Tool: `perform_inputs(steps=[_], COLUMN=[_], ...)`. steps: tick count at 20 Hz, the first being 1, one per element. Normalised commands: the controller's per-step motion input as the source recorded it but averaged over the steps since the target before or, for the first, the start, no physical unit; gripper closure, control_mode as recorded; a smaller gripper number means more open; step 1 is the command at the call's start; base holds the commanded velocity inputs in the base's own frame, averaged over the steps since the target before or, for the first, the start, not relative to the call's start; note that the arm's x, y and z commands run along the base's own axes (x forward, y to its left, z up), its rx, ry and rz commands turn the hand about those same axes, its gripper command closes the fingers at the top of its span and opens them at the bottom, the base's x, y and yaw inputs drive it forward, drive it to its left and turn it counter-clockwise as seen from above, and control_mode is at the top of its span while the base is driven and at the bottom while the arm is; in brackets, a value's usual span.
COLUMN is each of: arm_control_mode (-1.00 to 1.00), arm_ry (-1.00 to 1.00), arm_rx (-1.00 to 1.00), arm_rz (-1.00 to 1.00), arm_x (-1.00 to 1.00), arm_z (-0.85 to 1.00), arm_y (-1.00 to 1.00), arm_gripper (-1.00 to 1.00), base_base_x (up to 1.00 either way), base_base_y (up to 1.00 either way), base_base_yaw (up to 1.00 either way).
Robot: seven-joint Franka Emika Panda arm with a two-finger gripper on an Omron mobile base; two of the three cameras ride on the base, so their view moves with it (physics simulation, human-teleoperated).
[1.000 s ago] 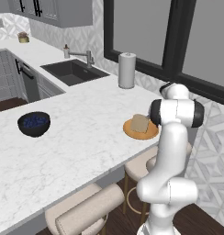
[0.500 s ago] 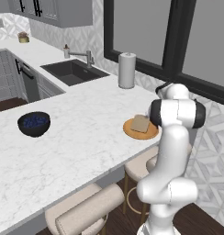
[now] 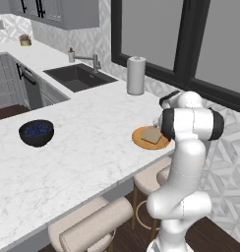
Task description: Start the toaster. Once the lever pops up, take the bread to the plate on the dining counter.
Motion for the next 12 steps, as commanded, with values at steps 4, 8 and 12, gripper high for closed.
perform_inputs(steps=[4, 8, 12], arm_control_mode=[-1.00, -1.00, -1.00], arm_ry=[0.10, 0.00, 0.01], arm_rx=[-0.21, -0.17, -0.04], arm_rz=[-0.35, -0.27, -0.04], arm_x=[0.00, -0.04, -0.65], arm_z=[0.14, 0.65, 0.95], arm_y=[-0.01, 0.00, 0.03], arm_gripper=[-1.00, -1.00, -1.00], base_base_x=[0.00, 0.00, 0.00], base_base_y=[0.00, 0.00, 0.00], base_base_yaw=[0.00, 0.00, 0.00])
